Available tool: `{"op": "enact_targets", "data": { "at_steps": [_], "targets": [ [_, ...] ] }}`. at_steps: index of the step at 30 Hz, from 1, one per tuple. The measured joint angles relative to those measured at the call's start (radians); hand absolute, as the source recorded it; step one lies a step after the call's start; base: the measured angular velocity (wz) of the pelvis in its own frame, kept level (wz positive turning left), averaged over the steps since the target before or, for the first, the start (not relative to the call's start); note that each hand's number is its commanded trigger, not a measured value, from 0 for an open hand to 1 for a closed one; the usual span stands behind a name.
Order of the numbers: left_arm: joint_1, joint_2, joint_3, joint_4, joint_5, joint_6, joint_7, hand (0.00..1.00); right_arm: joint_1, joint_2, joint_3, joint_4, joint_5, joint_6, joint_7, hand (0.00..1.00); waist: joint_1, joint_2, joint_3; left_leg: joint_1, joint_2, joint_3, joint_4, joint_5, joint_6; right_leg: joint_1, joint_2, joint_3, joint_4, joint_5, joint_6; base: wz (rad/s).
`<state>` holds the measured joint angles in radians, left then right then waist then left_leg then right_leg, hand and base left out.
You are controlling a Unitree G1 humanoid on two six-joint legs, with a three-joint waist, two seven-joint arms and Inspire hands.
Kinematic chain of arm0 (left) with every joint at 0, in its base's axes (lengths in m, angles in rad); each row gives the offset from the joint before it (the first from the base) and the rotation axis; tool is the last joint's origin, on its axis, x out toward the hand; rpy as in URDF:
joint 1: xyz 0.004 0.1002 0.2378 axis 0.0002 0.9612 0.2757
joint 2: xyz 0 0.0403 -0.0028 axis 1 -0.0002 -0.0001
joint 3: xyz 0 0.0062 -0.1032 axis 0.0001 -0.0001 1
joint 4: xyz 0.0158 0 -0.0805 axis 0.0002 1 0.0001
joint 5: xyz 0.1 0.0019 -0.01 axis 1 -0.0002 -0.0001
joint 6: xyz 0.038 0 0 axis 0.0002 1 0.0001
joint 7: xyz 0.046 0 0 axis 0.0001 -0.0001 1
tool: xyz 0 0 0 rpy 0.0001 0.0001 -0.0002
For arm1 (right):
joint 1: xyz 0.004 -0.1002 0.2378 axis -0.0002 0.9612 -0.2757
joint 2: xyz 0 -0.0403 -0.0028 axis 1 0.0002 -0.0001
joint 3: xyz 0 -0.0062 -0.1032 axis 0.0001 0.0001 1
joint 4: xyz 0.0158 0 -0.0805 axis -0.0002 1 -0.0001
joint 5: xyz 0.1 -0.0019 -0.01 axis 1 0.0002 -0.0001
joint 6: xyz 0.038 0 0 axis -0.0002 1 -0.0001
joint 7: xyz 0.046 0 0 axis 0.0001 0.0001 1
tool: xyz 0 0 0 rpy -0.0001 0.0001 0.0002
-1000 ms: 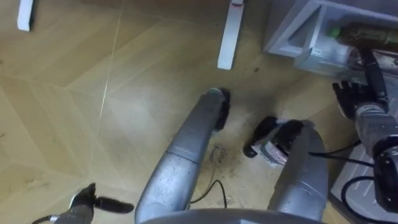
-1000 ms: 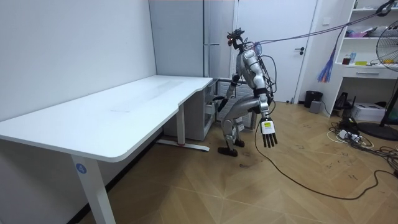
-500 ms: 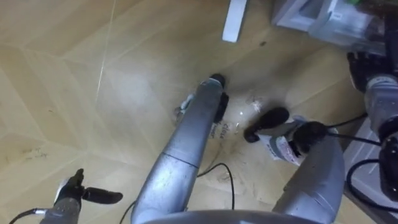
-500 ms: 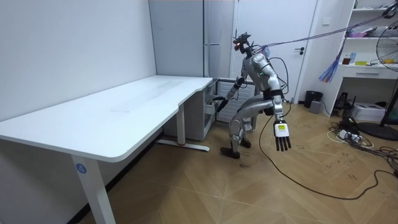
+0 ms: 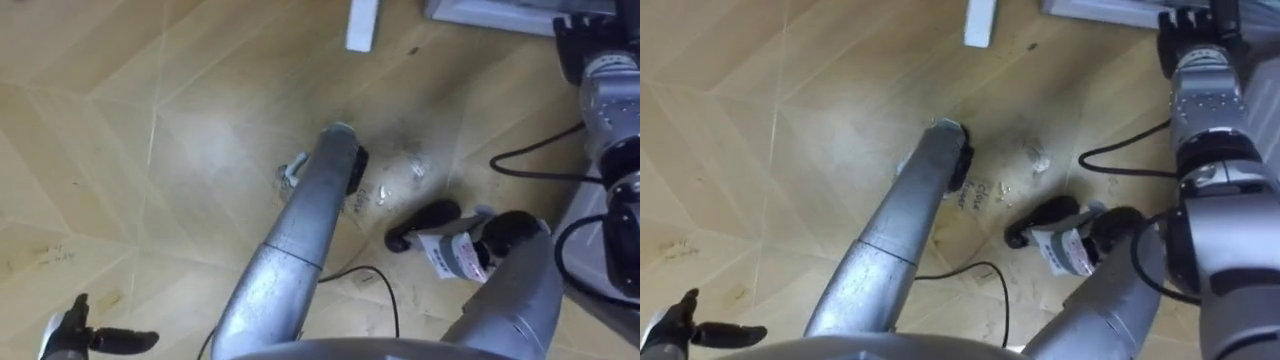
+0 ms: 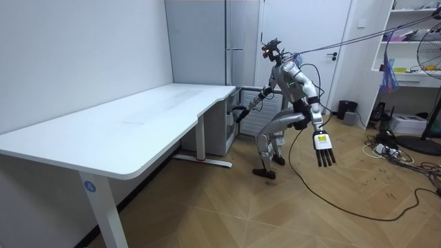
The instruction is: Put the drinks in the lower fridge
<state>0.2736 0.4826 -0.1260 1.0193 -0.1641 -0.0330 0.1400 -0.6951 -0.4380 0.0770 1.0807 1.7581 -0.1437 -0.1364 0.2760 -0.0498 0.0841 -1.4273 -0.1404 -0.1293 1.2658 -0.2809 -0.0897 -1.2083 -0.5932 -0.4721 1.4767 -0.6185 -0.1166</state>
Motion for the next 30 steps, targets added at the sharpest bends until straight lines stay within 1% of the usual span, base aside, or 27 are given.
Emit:
{"op": "enact_targets", "data": {
  "at_steps": [2, 3, 4, 5, 6, 7, 8, 10, 13, 14, 15, 18, 21, 22, 25, 30],
  "targets": [
    [0.019, 0.003, 0.0, 0.0, 0.002, 0.001, 0.0, 0.0, 0.0, -0.015, 0.001, -0.001, 0.0, 0.006, -0.007, 0.0, 0.009, -0.001, -0.0002, 0.003, 0.016, 0.003, 0.004, -0.003, -0.005, 0.012, 0.01, -0.003, 0.011, -0.013, -0.005, 0.35],
    [0.035, 0.002, 0.0, 0.0, 0.002, 0.001, -0.005, 0.0, -0.001, -0.024, 0.015, -0.012, -0.001, 0.01, -0.007, 0.0, 0.021, -0.001, -0.0003, 0.009, 0.027, 0.001, 0.008, -0.006, -0.009, 0.02, 0.018, -0.009, 0.014, -0.02, -0.021, 0.0],
    [0.049, 0.002, 0.004, 0.001, 0.002, 0.002, -0.005, 0.0, -0.001, -0.029, 0.035, -0.024, -0.002, 0.011, -0.007, 0.0, 0.029, -0.001, -0.0002, 0.018, 0.031, -0.002, 0.011, -0.013, -0.02, 0.028, 0.022, -0.009, 0.021, -0.028, -0.031, -0.03],
    [0.053, 0.002, 0.005, 0.002, 0.002, 0.002, -0.005, 0.0, -0.001, -0.032, 0.044, -0.029, -0.003, 0.012, -0.007, 0.0, 0.03, 0.0, -0.0008, 0.022, 0.032, -0.003, 0.012, -0.015, -0.024, 0.033, 0.023, -0.012, 0.024, -0.031, -0.035, 0.0],
    [0.061, 0.005, 0.006, 0.003, 0.002, 0.003, -0.005, 0.0, -0.001, -0.034, 0.062, -0.035, -0.019, 0.018, -0.007, 0.0, 0.031, 0.002, -0.002, 0.025, 0.038, -0.003, 0.014, -0.018, -0.028, 0.047, 0.024, -0.021, 0.027, -0.041, -0.044, 0.04],
    [0.064, 0.006, 0.006, 0.002, 0.001, 0.003, -0.005, 0.0, -0.001, -0.034, 0.067, -0.035, -0.03, 0.025, -0.007, 0.0, 0.032, 0.003, -0.0024, 0.027, 0.043, -0.002, 0.015, -0.018, -0.029, 0.051, 0.027, -0.026, 0.027, -0.043, -0.044, 0.03],
    [0.07, 0.006, 0.006, 0.001, 0.001, 0.003, -0.007, 0.0, -0.001, -0.036, 0.079, -0.046, -0.039, 0.036, -0.007, 0.0, 0.032, 0.005, -0.0038, 0.027, 0.049, -0.008, 0.017, -0.02, -0.031, 0.054, 0.04, -0.023, 0.027, -0.045, -0.046, 0.0],
    [0.071, 0.006, 0.006, 0.001, 0.003, 0.006, -0.02, 0.0, -0.001, -0.036, 0.088, -0.056, -0.039, 0.044, -0.007, 0.0, 0.035, 0.006, -0.0041, 0.026, 0.06, -0.009, 0.023, -0.02, -0.032, 0.054, 0.054, -0.023, 0.028, -0.047, -0.044, -0.04],
    [0.072, 0.008, 0.006, 0.001, 0.002, 0.007, -0.027, 0.0, -0.001, -0.036, 0.117, -0.059, -0.04, 0.056, -0.007, 0.0, 0.035, 0.005, -0.0041, 0.033, 0.059, -0.012, 0.027, -0.018, -0.03, 0.064, 0.058, -0.023, 0.029, -0.05, -0.039, -0.02],
    [0.073, 0.011, 0.006, 0.001, 0.001, 0.007, -0.027, 0.0, -0.001, -0.036, 0.133, -0.062, -0.04, 0.059, -0.008, 0.0, 0.035, 0.005, -0.0041, 0.039, 0.058, -0.013, 0.029, -0.018, -0.03, 0.072, 0.056, -0.023, 0.03, -0.053, -0.032, 0.0],
    [0.073, 0.013, 0.005, 0.001, 0.001, 0.007, -0.028, 0.0, -0.001, -0.036, 0.143, -0.082, -0.04, 0.062, -0.017, 0.0, 0.035, 0.005, -0.004, 0.044, 0.057, -0.013, 0.03, -0.02, -0.035, 0.078, 0.054, -0.023, 0.032, -0.057, -0.025, 0.0],
    [0.073, 0.016, 0.005, 0.0, 0.0, 0.008, -0.039, 0.0, -0.001, -0.036, 0.147, -0.117, -0.042, 0.066, -0.024, 0.0, 0.035, 0.005, -0.0041, 0.053, 0.056, -0.015, 0.03, -0.014, -0.035, 0.091, 0.051, -0.026, 0.035, -0.059, -0.031, 0.02],
    [0.073, 0.016, 0.001, 0.0, 0.0, 0.014, -0.042, 0.0, -0.004, -0.036, 0.148, -0.117, -0.079, 0.07, -0.024, 0.0, 0.038, 0.003, -0.0048, 0.059, 0.057, -0.011, 0.03, -0.014, -0.034, 0.099, 0.044, -0.026, 0.041, -0.059, -0.031, 0.06],
    [0.073, 0.016, 0.001, -0.001, 0.0, 0.018, -0.042, 0.0, -0.006, -0.036, 0.148, -0.117, -0.083, 0.07, -0.024, 0.0, 0.038, 0.003, -0.0048, 0.059, 0.057, -0.009, 0.03, -0.011, -0.031, 0.1, 0.041, -0.026, 0.044, -0.059, -0.031, 0.05],
    [0.074, 0.016, 0.001, -0.004, -0.001, 0.019, -0.042, 0.0, -0.007, -0.037, 0.148, -0.121, -0.084, 0.068, -0.025, 0.0, 0.04, 0.003, -0.0048, 0.06, 0.058, -0.006, 0.022, -0.009, -0.033, 0.105, 0.035, -0.032, 0.042, -0.059, -0.032, 0.07],
    [0.086, 0.016, 0.002, -0.009, 0.0, 0.019, -0.042, 0.0, -0.007, -0.039, 0.147, -0.125, -0.084, 0.062, -0.037, 0.0, 0.045, 0.002, -0.0056, 0.061, 0.06, -0.006, 0.013, -0.002, -0.033, 0.109, 0.034, -0.038, 0.038, -0.059, -0.032, 0.04]
  ]
}}
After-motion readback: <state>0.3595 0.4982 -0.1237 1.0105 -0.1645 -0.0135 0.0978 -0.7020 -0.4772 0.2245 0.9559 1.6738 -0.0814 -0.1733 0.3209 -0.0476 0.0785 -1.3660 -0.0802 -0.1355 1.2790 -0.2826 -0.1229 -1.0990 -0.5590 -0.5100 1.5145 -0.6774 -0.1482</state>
